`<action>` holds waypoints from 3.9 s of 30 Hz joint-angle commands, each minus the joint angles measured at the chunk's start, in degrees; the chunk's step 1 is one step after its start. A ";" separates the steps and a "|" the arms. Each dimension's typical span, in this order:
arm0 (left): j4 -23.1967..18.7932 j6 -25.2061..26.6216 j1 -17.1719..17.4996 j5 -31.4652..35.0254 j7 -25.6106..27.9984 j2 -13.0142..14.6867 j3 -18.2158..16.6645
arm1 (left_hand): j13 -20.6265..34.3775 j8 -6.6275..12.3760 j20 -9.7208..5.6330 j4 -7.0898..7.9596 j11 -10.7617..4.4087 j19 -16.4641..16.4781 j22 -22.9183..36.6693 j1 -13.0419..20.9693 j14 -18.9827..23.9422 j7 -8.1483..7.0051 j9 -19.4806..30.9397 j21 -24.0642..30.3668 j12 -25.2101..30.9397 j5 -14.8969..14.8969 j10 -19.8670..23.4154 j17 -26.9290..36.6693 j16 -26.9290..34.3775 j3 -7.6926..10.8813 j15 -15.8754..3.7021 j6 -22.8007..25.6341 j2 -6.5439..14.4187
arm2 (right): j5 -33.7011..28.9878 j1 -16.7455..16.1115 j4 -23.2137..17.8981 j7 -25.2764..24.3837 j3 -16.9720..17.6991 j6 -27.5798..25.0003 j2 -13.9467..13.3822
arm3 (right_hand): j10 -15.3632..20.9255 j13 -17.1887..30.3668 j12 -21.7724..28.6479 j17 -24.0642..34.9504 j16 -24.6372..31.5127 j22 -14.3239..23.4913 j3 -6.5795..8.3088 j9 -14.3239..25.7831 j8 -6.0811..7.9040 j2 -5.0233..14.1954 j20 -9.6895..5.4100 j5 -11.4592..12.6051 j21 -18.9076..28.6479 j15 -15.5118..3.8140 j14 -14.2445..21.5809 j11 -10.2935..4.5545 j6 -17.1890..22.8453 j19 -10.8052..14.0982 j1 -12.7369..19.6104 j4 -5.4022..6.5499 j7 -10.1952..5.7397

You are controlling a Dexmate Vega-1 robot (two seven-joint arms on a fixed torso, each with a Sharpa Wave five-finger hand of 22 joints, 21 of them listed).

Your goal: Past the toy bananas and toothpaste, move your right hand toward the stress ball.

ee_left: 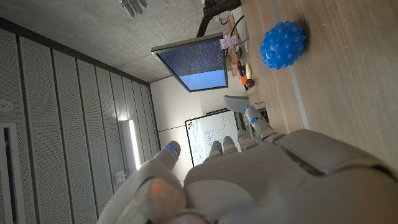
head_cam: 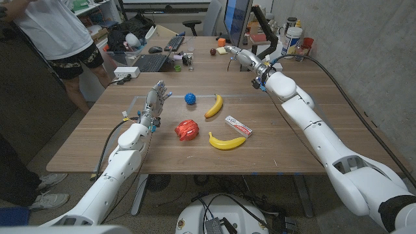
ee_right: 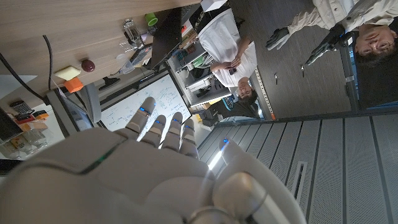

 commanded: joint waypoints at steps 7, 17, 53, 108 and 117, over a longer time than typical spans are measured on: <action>1.09 -0.72 -0.60 -0.16 -0.77 -0.24 -0.33 | 0.29 0.39 -2.85 0.15 -0.01 -1.99 0.18 -0.50 -1.69 0.35 0.15 -0.23 0.20 0.04 -0.46 0.14 0.22 0.43 -0.67 -0.42 5.38 | -3.12 1.94 1.15 -1.11 -1.53 0.76 0.75 | 0.45 0.17 0.25 0.11 0.32 0.30 0.42 0.32 0.25 5.67 -3.49 -0.03 -0.41 -0.79 0.29 0.02 0.60 0.59 0.64 0.16 -0.20; 1.47 -1.05 -0.66 -0.28 -1.14 -0.25 -0.50 | 0.29 0.37 -2.81 0.15 0.14 -1.94 0.19 -0.52 -1.72 0.36 0.15 -0.33 0.20 0.04 -0.46 0.14 0.20 0.45 -0.69 -0.42 5.38 | -4.42 2.62 1.50 -1.41 -2.18 1.23 0.99 | 0.56 0.17 0.25 0.10 0.33 0.31 0.52 0.32 0.21 5.67 -3.58 -0.04 -0.59 -0.84 0.36 -0.08 0.66 0.71 0.72 0.17 -0.21; 0.40 -1.68 0.86 -0.50 -1.29 0.30 -1.13 | 0.28 0.36 -2.86 0.16 0.00 -1.81 0.21 -0.56 -1.68 0.34 0.15 -0.69 0.18 0.02 -0.45 0.14 0.22 0.51 -0.63 -0.22 5.38 | -10.71 2.40 -2.68 -2.66 -4.38 -0.71 1.04 | 0.73 0.17 0.20 -0.09 0.29 0.33 1.04 0.33 0.17 5.72 -3.58 -0.03 -1.10 -0.80 0.69 -0.13 0.88 1.01 1.50 -0.30 -0.32; 0.89 -2.40 1.19 -1.23 -2.13 0.32 -1.93 | 0.28 0.32 -2.78 0.19 0.06 -1.59 0.25 -0.67 -1.64 0.23 0.15 -1.28 0.18 -0.01 -0.39 0.14 0.20 0.54 -0.68 0.00 5.36 | -25.08 5.09 -2.10 -3.90 -11.18 -0.47 1.44 | 0.63 0.08 -0.18 -1.06 -0.77 0.19 3.77 0.28 -0.04 3.90 -3.73 -1.23 -2.69 -0.67 1.54 -0.09 0.88 2.95 9.83 -7.26 -1.35; 0.54 -2.32 1.53 -1.33 -2.19 0.43 -2.14 | 0.28 0.32 -2.80 0.19 0.07 -1.53 0.25 -0.69 -1.66 0.20 0.15 -1.34 0.17 -0.01 -0.42 0.13 0.18 0.53 -0.71 0.04 5.35 | -25.63 5.67 -1.16 -3.34 -11.91 0.39 1.62 | 0.52 0.09 -0.23 -0.91 -0.76 0.23 3.48 0.30 -0.09 3.81 -3.88 -1.43 -2.97 -0.83 1.45 -0.21 0.74 2.87 10.06 -7.44 -1.88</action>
